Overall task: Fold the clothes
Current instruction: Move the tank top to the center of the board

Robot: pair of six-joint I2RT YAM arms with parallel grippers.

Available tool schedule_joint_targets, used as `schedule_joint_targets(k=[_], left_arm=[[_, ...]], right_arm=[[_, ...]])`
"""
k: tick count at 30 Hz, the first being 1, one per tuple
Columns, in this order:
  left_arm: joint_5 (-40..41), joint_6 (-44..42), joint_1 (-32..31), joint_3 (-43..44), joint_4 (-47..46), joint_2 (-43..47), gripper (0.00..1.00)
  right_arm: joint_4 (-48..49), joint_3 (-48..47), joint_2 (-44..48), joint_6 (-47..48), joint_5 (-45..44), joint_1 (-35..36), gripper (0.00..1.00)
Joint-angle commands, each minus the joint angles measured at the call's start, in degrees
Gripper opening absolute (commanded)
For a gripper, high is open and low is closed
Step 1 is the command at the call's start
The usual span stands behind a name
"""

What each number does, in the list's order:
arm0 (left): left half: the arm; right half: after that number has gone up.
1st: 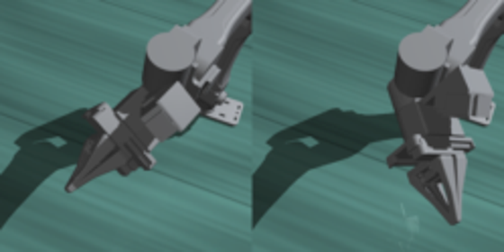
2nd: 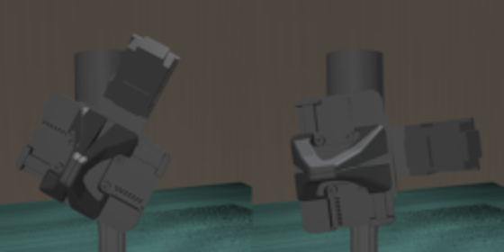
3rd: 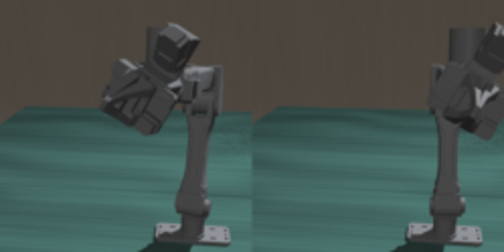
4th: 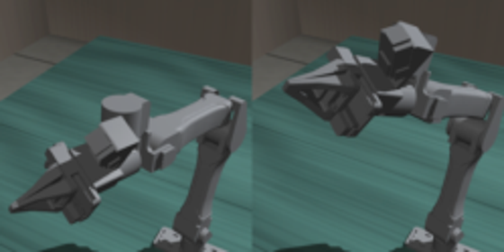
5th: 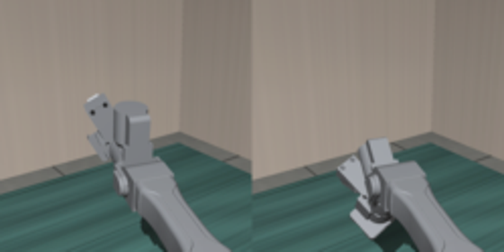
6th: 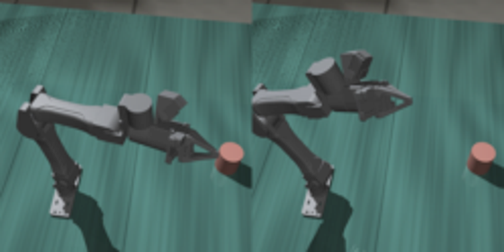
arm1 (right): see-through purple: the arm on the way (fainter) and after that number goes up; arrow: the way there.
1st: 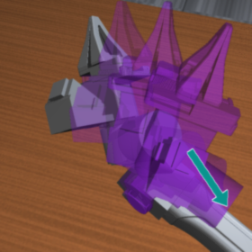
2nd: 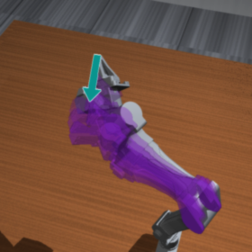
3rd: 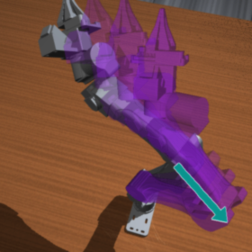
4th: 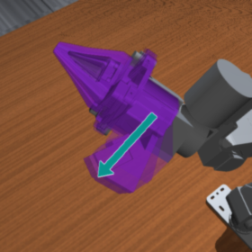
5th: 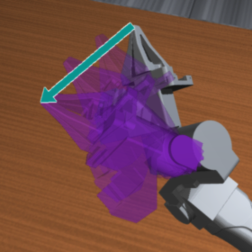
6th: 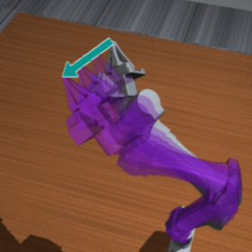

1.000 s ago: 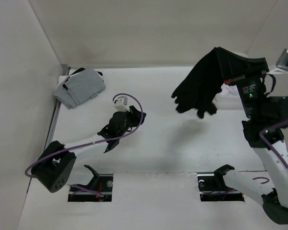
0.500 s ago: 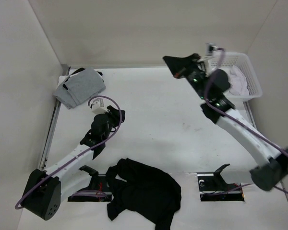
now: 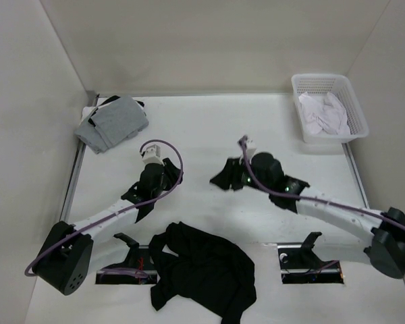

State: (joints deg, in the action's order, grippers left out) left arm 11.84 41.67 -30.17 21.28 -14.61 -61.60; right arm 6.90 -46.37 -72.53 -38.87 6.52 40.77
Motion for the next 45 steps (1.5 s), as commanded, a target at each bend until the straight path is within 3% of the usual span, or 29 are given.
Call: schedule_joint_targets(k=[1, 4, 8, 13, 20, 25, 27, 28, 31, 32, 36, 41, 45], left_arm=[[-1.02, -1.33, -0.54, 2.27, -2.35, -2.46, 0.38], [-1.02, -1.24, -0.63, 2.98, -2.35, -1.95, 0.38], [-1.02, -1.15, -0.72, 3.16, -1.74, 0.25, 0.38], [-1.02, -1.24, -1.07, 2.89, -1.30, 1.14, 0.38], [-1.02, -1.15, -0.98, 3.42, -1.74, -0.71, 0.38], [-1.02, -0.80, -0.02, 3.07, -2.18, -0.80, 0.38], [-1.02, -0.71, 0.07, 3.42, -2.35, -1.24, 0.38], [-1.02, -0.71, 0.07, 3.59, -2.35, -1.24, 0.38], [-1.11, -0.71, 0.07, 4.30, -2.35, -1.15, 0.38], [-1.29, -0.63, 0.16, 5.26, -1.92, -0.80, 0.38], [-1.29, 1.21, 2.26, 7.28, 0.54, 1.65, 0.38], [-1.55, 4.99, 6.74, 9.30, 3.88, 8.84, 0.39], [-1.29, 5.79, 8.24, 9.57, 6.25, 13.95, 0.39]], right_arm=[[-13.52, 9.35, 11.25, 1.35, 1.84, 17.39, 0.54], [-21.09, 11.64, 14.16, -0.58, -4.20, 25.93, 0.59], [-27.01, 13.67, 15.75, -5.06, -6.88, 29.66, 0.61], [-28.26, 16.39, 17.77, -10.77, -4.87, 37.64, 0.62], [-23.43, 17.19, 12.42, -10.09, 0.49, 38.63, 0.57], [-16.93, 15.44, 7.50, -6.57, 2.62, 35.66, 0.16], [-15.34, 11.41, 7.66, -2.46, -2.72, 26.55, 0.01], [-14.99, 10.26, 8.19, -1.22, -3.88, 24.42, 0.00], [-13.58, 4.63, 9.78, 3.97, -6.43, 15.71, 0.00], [-14.18, -4.08, 9.43, 9.11, -7.74, 7.17, 0.00], [-19.62, -25.63, 4.43, 16.00, -7.40, -0.90, 0.00], [-31.65, -59.28, -4.26, 23.39, -8.72, -1.97, 0.00], [-38.44, -69.82, -7.10, 26.21, -11.44, 3.46, 0.00]])
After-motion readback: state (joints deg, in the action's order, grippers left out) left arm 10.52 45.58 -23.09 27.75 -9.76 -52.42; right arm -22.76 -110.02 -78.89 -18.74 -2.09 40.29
